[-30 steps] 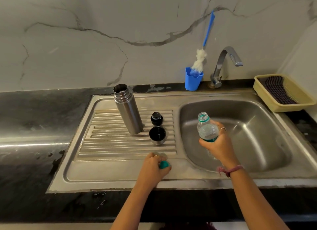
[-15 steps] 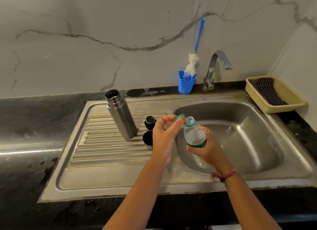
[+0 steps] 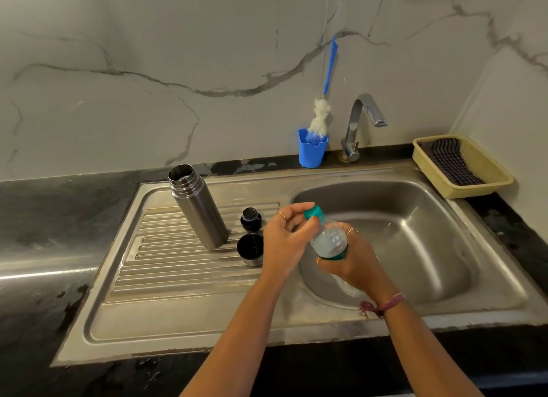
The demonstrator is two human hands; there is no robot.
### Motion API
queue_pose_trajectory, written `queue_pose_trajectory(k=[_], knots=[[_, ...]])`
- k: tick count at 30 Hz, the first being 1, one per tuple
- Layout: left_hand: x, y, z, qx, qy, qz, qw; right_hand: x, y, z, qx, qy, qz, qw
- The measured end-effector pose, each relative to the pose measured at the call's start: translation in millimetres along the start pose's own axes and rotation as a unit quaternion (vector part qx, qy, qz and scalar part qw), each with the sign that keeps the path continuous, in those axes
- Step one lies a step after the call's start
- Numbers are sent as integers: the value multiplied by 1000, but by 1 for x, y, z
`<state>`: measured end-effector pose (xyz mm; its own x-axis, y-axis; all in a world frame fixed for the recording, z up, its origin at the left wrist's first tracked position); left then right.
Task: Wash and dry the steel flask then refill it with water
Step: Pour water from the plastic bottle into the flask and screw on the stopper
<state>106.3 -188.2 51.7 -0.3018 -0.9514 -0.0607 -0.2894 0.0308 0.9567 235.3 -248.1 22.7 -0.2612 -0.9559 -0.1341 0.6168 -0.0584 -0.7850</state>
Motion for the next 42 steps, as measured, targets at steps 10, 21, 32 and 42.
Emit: queue_pose_trajectory(k=[10,21,32,42], knots=[[-9,9,-24,36,-79,19,996,-2,-17,2,-36,-92,11,995],[-21,5,-36,48,-60,42,996,-6,-23,13,-80,-137,29,987],[-16,7,-59,90,-196,57,975,4,-13,24,-145,-200,13,969],[-20,11,-55,17,-110,24,993,-4,-18,29,-121,-179,19,976]])
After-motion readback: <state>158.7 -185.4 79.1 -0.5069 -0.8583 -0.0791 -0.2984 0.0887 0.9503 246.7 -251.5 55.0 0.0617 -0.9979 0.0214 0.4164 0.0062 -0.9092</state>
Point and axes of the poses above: each hand's wrist, its own x-axis away from the middle knuckle, its own z-axis out of the back of the hand, y = z × x, the point moved 10 cm from there along -x, towards the middle knuckle, and after that the axes turned 10 degrees about x, right-handed, at the moved point
